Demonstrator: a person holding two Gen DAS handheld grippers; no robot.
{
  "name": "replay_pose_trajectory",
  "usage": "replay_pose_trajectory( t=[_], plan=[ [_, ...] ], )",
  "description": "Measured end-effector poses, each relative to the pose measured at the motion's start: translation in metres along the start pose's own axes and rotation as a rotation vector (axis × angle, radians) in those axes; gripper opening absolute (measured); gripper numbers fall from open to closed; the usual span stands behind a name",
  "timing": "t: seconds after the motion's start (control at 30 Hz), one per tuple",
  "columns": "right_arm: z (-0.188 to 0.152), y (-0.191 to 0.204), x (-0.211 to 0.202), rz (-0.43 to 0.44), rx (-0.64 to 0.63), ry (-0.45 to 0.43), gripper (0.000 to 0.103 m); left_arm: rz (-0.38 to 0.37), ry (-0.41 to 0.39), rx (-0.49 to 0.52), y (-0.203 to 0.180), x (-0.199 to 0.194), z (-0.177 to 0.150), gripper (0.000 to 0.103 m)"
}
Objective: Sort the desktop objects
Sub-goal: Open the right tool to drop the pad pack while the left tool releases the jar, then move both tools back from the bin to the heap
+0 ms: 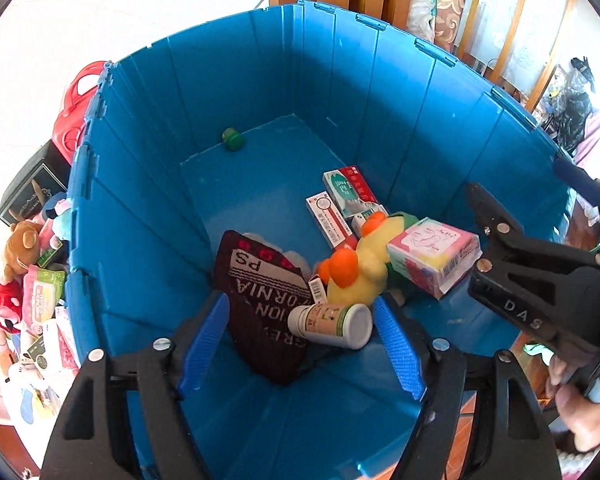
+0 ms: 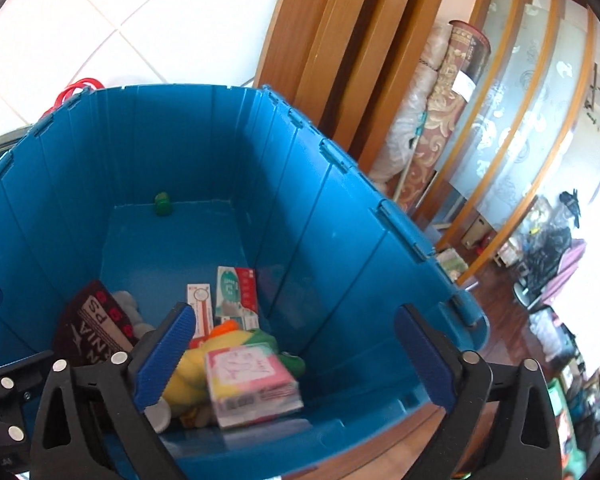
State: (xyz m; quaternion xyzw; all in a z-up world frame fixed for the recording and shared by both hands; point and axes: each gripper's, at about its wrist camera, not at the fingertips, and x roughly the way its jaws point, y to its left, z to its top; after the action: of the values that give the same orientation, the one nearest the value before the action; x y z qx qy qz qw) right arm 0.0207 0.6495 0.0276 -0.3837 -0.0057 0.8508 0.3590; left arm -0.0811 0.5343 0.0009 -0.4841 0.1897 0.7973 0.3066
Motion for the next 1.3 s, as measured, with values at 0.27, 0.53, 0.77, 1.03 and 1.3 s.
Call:
replay_pose_trajectory(
  t=[0.27, 0.53, 0.77, 1.03, 1.3],
  plan=[
    [-0.003, -0.004, -0.010, 0.018, -0.008, -0.007, 0.102, 0.002, -0.049, 0.024, -0.002, -0.015, -0.013, 0.074],
    [-0.006, 0.001, -0.024, 0.032, -0.015, -0.028, 0.102, -0.008, -0.106, 0.004, 0.008, -0.034, -0.020, 0.074],
    [-0.008, 0.010, -0.039, 0.067, -0.011, -0.048, 0.102, -0.012, -0.156, -0.022, 0.025, -0.053, -0.024, 0.074],
    [-0.006, 0.032, -0.056, 0.102, -0.020, -0.066, 0.103, 0.018, -0.197, -0.061, 0.047, -0.066, -0.034, 0.074],
    [-0.002, 0.057, -0.070, 0.124, -0.045, -0.084, 0.103, 0.060, -0.240, -0.077, 0.066, -0.078, -0.045, 0.074]
  ],
)
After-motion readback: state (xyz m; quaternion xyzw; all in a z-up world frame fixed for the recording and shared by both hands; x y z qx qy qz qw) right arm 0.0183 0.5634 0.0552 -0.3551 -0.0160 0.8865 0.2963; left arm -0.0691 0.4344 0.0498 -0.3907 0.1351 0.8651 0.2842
